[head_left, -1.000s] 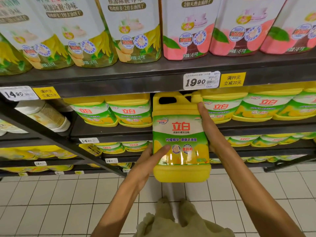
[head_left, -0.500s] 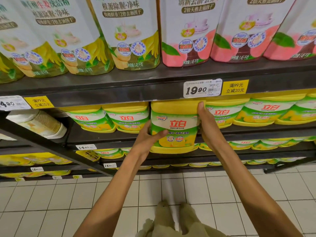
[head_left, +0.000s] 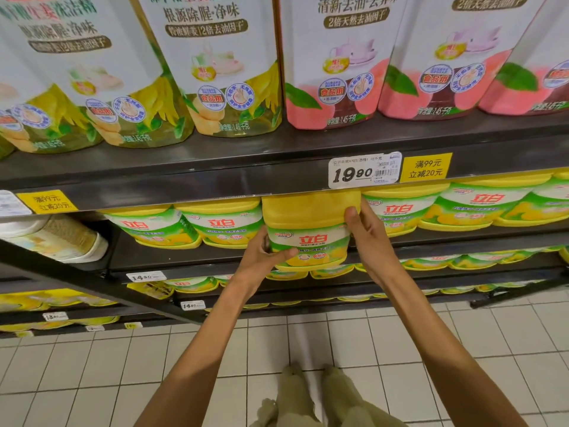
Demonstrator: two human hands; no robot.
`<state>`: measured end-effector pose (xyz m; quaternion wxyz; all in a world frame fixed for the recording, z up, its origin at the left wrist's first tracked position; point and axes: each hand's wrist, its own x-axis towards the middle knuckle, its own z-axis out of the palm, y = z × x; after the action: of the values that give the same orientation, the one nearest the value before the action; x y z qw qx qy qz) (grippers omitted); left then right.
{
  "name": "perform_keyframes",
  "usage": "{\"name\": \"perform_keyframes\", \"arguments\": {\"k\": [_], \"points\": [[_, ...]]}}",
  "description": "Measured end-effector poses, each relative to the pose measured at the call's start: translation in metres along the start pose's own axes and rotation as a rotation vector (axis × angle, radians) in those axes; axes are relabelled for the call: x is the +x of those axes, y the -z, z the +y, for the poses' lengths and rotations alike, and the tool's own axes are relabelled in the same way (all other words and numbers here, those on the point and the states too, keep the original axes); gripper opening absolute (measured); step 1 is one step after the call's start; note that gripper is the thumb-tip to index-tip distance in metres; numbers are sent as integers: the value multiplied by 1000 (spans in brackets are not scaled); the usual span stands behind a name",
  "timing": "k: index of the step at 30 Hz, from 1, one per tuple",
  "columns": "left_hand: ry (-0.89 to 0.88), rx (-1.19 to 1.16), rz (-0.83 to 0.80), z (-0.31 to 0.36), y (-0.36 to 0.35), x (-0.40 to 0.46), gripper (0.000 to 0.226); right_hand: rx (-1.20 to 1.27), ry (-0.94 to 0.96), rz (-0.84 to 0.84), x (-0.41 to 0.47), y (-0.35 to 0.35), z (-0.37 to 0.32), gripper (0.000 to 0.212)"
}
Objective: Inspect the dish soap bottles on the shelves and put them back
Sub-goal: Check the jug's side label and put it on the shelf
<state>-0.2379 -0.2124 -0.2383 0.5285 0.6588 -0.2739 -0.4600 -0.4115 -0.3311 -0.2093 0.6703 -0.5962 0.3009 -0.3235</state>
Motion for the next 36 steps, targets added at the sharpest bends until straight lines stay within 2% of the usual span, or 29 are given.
{"name": "perform_keyframes", "arguments": {"k": [4, 7, 10, 13, 15, 19, 22, 26, 30, 33, 36], "points": [[-19, 21, 71, -1, -9, 0, 61, 5, 10, 30, 0, -5, -1, 64], [-41, 95, 118, 4, -12, 2, 50, -46, 45, 90, -4, -10, -3, 77], [-75, 176, 207, 6, -16, 0, 41, -103, 67, 164, -7, -14, -3, 63], [-67, 207, 341, 0, -25, -8, 37, -223, 101, 323, -14, -14, -3, 43], [-37, 235, 386, -3, -28, -9, 31, -270, 129, 372, -18, -12, -1, 39], [90, 175, 432, -3, -30, -8, 21, -432, 175, 237, -21, 0, 1, 59], [91, 116, 439, -1, -32, -2, 14, -656, 250, 233, -16, 1, 3, 58], [45, 111, 421, 3, -37, 5, 24, -930, 295, 335, -7, -9, 2, 47], [50, -63, 575, -3, -54, 8, 35, -981, 247, 353, -1, -14, 3, 38], [65, -156, 646, -2, -62, 13, 34, -980, 278, 366, 2, -16, 3, 36], [78, -174, 709, 1, -69, 12, 40, -1002, 287, 371, 4, -16, 4, 36]]}}
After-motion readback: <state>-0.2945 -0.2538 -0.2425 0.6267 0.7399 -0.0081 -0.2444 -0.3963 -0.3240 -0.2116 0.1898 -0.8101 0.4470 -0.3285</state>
